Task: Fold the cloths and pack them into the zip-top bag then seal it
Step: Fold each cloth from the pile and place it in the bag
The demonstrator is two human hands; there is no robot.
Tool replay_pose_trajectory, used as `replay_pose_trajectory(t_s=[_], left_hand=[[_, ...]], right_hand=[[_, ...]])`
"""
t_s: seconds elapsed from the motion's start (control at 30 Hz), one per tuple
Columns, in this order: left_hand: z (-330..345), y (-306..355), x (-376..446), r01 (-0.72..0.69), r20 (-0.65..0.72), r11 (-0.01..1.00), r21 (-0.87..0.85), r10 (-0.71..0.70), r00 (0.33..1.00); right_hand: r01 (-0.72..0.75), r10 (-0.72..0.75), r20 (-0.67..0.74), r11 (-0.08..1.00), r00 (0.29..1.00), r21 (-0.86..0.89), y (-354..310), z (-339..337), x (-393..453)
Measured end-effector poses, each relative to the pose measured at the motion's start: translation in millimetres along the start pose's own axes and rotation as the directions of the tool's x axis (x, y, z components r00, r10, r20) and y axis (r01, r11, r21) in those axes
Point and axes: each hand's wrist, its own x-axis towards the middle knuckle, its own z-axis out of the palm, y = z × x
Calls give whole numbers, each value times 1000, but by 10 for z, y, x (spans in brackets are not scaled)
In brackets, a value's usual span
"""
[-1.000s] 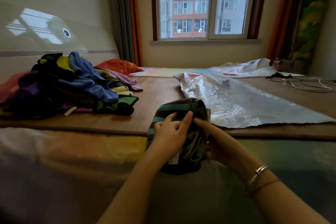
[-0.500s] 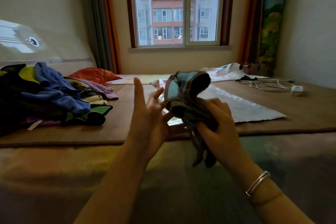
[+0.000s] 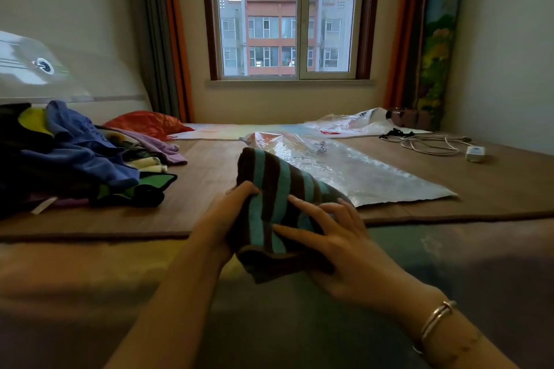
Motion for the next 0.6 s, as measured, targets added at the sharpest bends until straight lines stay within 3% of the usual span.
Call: replay_pose_trajectory(t_s=[0.07,0.13,0.2,0.27,0.33,0.4,0.47,0.53,0.6], left_hand=[[11,-22,30,-14,-10,1000,27,15,1000],[44,-13,33,-29,42,999,41,27,999],[115,-24,48,-71,129,995,74,61,990],[226,-46,66,-144,210,980,136,114,971],[350,-81,88,-212,288,962,173,157,945],[455,-126,123,-253,330,945,208,175,927],[508,-166,174,-286,320,928,241,202,926],[546,-196,227,-328,326,901,285,231,917],[599,-201,267,-388,354,857,338,267,897]], right_hand=[[-59,60,-1,988,998,142,-17,-52,-52],[-109,174,-193,945,966,309,-24,-136,-66],[-146,315,-426,912,848,384,34,-204,-32],[-195,439,-522,868,732,456,116,-266,-16],[-272,552,-398,774,732,572,205,-319,-34],[-419,621,-91,623,779,661,281,-369,-80],[-501,585,170,467,793,729,347,-400,-119],[-529,560,264,385,785,756,392,-408,-151],[-545,628,225,378,745,748,444,-364,-181]])
